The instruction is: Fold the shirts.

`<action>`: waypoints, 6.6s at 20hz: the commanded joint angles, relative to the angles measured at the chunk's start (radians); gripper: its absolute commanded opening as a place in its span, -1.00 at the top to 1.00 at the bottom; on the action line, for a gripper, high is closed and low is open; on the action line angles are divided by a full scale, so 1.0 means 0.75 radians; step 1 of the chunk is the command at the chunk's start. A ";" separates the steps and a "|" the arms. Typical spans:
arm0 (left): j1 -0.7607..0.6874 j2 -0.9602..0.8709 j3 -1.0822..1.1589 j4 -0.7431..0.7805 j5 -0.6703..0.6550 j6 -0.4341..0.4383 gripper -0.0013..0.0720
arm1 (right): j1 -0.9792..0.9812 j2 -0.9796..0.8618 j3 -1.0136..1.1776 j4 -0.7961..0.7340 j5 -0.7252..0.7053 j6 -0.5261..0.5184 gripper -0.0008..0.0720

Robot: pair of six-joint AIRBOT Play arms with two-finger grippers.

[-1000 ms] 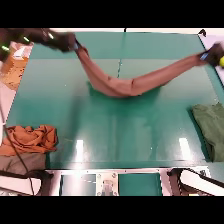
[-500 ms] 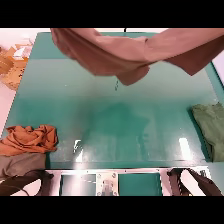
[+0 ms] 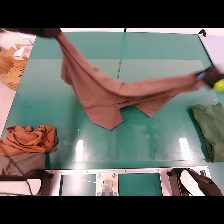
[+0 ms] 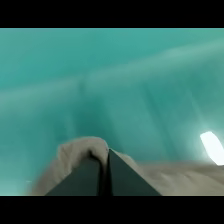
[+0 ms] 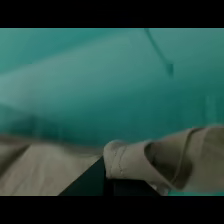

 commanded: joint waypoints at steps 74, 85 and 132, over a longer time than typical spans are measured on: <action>-0.033 -0.277 -0.233 -0.057 -0.521 -0.156 0.91 | -0.193 -0.934 -0.089 0.055 0.128 -0.165 0.87; -0.033 -0.153 0.395 -0.052 -0.741 -0.192 0.91 | -0.276 -0.446 0.393 0.433 0.481 -0.084 0.94; 0.050 -0.306 -0.212 0.110 -0.237 -0.078 0.91 | -0.208 -1.103 0.587 0.204 0.075 -0.116 0.94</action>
